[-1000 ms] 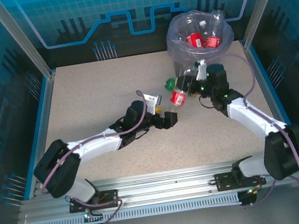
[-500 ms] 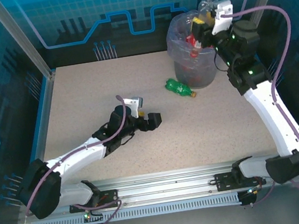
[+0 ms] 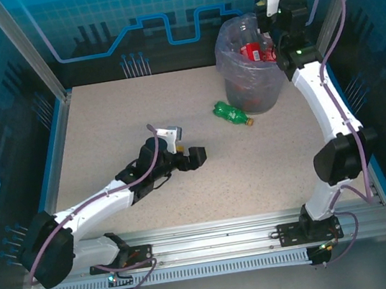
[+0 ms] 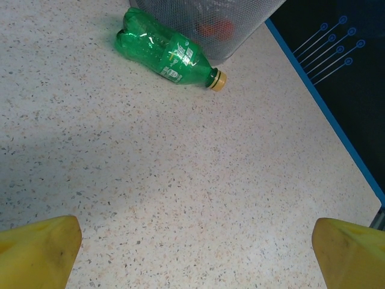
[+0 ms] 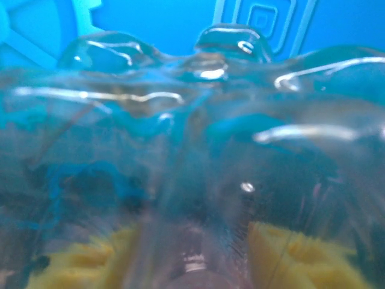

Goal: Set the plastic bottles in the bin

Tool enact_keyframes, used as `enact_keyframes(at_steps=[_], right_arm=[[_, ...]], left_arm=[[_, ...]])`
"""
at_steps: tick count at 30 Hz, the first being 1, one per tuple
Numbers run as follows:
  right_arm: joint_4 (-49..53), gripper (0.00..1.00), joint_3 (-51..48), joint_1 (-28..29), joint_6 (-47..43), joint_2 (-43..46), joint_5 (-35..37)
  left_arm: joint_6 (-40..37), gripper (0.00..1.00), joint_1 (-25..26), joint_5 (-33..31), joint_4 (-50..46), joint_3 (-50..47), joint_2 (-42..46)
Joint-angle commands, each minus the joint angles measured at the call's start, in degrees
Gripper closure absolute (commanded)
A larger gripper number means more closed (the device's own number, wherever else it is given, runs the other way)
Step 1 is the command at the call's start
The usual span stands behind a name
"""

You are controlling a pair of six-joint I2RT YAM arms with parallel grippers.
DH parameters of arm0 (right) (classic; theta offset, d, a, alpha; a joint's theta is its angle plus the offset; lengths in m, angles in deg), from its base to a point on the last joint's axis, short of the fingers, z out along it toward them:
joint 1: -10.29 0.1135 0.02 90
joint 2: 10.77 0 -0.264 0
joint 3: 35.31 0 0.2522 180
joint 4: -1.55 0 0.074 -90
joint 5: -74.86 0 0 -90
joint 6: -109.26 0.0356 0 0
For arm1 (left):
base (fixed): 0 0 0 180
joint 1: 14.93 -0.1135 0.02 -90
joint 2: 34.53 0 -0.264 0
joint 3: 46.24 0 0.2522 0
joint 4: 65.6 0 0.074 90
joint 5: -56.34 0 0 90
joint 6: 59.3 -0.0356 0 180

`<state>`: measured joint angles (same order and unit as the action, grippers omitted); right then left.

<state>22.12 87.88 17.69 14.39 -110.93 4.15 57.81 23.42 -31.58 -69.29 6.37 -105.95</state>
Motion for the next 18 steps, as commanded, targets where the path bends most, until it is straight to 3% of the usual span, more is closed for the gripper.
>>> enact_keyframes(at_steps=[1,18], right_arm=[[3.52,0.55,4.22,-0.89,2.9,-2.55,-0.49],[19.64,0.52,21.51,-2.77,7.93,-19.46,-5.1]], left_arm=[[0.57,0.01,-0.27,-0.94,-1.36,-0.97,1.57],[0.31,0.01,-0.22,-0.59,-2.45,-0.53,1.0]])
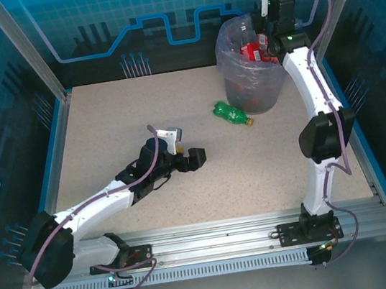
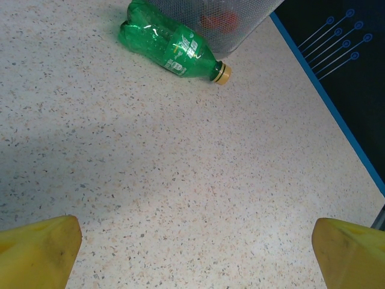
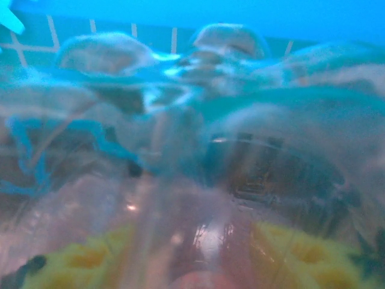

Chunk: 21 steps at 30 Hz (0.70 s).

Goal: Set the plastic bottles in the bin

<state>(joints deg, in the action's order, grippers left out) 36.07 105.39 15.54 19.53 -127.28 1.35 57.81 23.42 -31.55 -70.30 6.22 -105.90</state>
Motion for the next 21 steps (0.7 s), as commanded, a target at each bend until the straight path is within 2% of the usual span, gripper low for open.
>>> enact_keyframes(at_steps=[1,11,14,16,21], right_arm=[[6.68,0.52,5.17,-0.78,3.03,-4.01,-2.57],[11.93,0.38,13.52,-2.09,4.74,-11.23,-6.75],[14.14,0.25,16.47,-2.3,4.91,-12.85,-7.26],[14.8,0.19,17.41,-2.22,4.61,-12.28,-7.57],[13.78,0.16,16.67,-2.01,4.01,-6.65,-8.3]], left_arm=[[0.31,0.01,-0.26,-0.62,-1.54,-0.38,0.9],[0.7,0.01,-0.22,0.13,-1.51,0.06,-1.16],[0.84,0.01,-0.22,0.6,-1.5,0.39,-1.83],[0.88,0.01,-0.18,0.73,-1.64,0.5,-2.08],[0.88,0.01,-0.19,0.71,-1.73,0.85,-2.76]])
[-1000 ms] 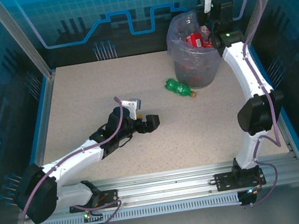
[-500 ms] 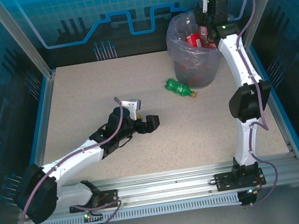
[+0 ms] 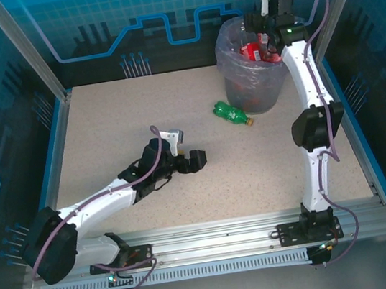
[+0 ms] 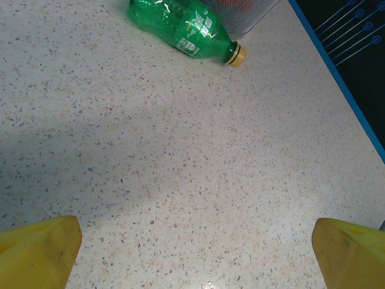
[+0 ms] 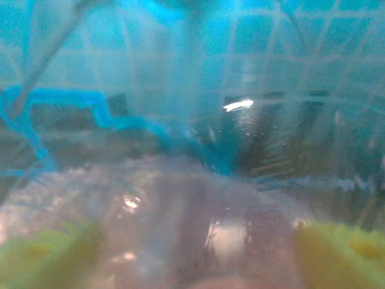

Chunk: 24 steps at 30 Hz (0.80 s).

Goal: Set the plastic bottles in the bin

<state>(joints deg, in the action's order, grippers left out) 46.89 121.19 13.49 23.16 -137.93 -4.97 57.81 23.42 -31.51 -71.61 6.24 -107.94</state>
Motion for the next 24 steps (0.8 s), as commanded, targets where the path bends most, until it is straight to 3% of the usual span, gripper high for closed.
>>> enact_keyframes(at_steps=[1,11,13,17,24], right_arm=[[2.8,0.15,0.58,0.13,0.24,5.29,-2.1],[3.11,0.12,-6.17,-0.54,-1.03,15.53,-0.97],[3.58,0.15,-7.51,-0.71,-1.0,16.29,-1.07],[2.11,0.29,-12.57,-0.93,-0.37,18.11,-0.89],[-0.27,0.34,-16.97,-3.71,2.72,19.19,2.41]], left_arm=[[0.97,0.01,-0.19,0.76,-0.32,0.93,-0.92],[1.8,0.01,-0.15,2.36,1.43,1.09,-3.19],[1.8,0.01,-0.17,2.47,1.57,1.08,-3.24],[1.8,0.01,-0.21,2.35,1.48,0.68,-3.0],[0.87,0.01,-0.16,2.26,-0.42,1.68,-3.47]])
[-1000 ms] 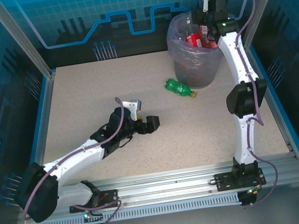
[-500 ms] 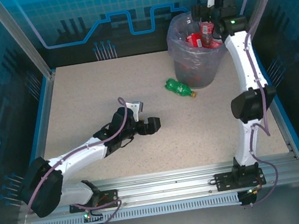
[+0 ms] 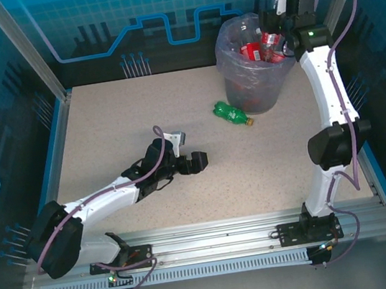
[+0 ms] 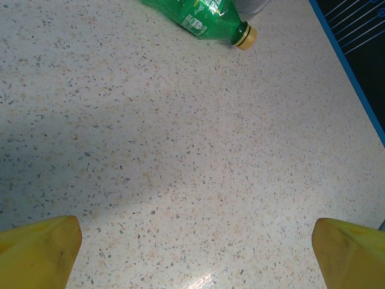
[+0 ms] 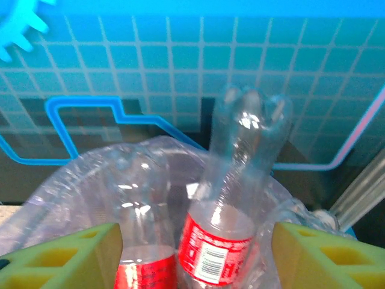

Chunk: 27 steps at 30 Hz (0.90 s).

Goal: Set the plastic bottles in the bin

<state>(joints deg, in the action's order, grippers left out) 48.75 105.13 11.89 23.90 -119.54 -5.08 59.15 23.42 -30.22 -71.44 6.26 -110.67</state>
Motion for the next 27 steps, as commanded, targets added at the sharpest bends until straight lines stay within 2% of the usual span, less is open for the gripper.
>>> enact_keyframes(at_steps=[1,6,17,22,27], right_arm=[[-3.12,0.34,-1.51,-2.73,2.41,0.73,2.67],[-6.53,0.4,-1.5,-3.94,4.13,-2.31,0.24],[-5.62,0.4,6.98,-3.2,6.53,-13.16,-4.71],[-6.32,0.39,5.63,-2.66,5.1,-10.01,-5.23],[-7.84,0.35,-0.74,-2.51,3.65,-1.25,-6.95]], left_arm=[[-0.55,0.01,-0.2,1.04,-0.8,1.88,-0.99],[-0.54,0.01,-0.19,2.31,-0.13,3.13,-3.15],[-0.49,0.01,-0.23,2.63,-3.64,6.55,-5.73],[-0.23,0.01,-0.17,2.71,-4.14,8.6,-7.53],[-0.52,0.01,-0.23,2.59,-4.8,10.49,-9.43]])
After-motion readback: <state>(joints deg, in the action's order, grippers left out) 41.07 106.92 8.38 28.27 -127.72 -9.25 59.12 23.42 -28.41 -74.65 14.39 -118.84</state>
